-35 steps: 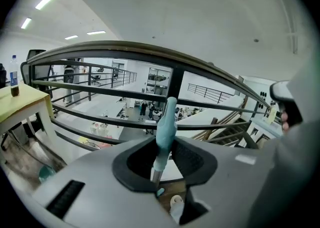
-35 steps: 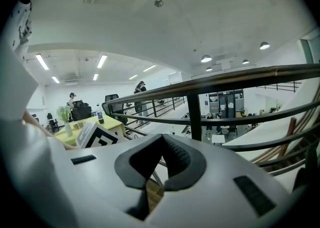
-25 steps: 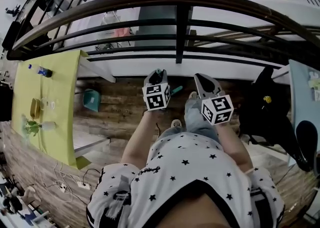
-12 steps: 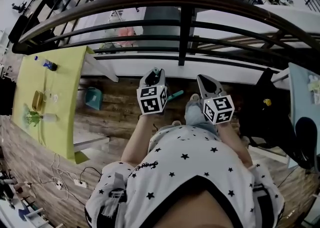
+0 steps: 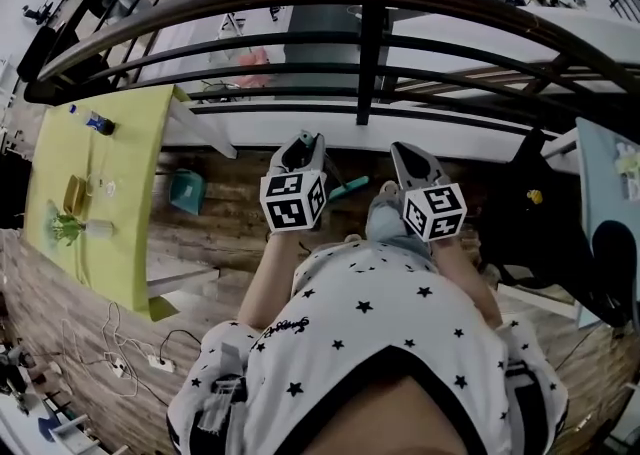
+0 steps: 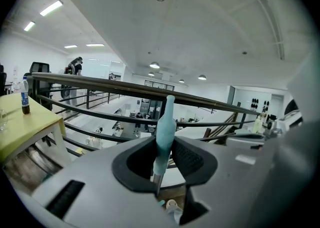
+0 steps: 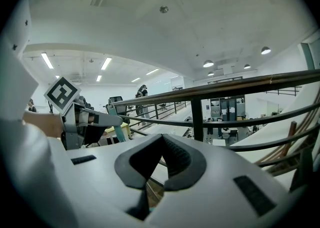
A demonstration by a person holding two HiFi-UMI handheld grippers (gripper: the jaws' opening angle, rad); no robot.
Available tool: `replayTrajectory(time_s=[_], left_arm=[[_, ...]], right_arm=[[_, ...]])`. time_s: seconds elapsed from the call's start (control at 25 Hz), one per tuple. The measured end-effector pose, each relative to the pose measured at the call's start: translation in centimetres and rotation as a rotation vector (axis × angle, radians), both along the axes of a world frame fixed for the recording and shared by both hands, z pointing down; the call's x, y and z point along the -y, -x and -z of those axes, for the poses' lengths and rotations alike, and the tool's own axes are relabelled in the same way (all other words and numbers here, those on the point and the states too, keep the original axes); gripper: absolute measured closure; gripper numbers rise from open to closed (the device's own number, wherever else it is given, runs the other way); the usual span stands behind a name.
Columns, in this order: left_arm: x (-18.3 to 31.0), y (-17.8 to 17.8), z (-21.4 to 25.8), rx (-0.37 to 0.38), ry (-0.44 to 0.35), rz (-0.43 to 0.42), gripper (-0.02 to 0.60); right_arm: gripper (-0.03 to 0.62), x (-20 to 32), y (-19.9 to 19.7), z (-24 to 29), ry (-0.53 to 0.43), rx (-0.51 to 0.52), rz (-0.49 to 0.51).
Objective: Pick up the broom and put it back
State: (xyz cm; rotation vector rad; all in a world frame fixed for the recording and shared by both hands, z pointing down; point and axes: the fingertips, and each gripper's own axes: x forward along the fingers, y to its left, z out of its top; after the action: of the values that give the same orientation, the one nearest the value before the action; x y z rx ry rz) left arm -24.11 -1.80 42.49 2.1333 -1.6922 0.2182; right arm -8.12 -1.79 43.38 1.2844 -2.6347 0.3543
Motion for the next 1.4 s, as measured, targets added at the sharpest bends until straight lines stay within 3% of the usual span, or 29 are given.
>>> replayTrajectory(time_s=[0.72,1.4], left_arm=[[0.9,-6.2,-1.1,0.004,0.031,-0.206,0.477],[4.0,-15.3,-1.9,0.034,0.029,-0.425,0.477]], right_arm=[[0.6,-1.5,-5.8,0.7,-0.002,-0.009,-0.184],[0.6,-1.9,-13.6,0.3,0.014,0.004,-0.399]])
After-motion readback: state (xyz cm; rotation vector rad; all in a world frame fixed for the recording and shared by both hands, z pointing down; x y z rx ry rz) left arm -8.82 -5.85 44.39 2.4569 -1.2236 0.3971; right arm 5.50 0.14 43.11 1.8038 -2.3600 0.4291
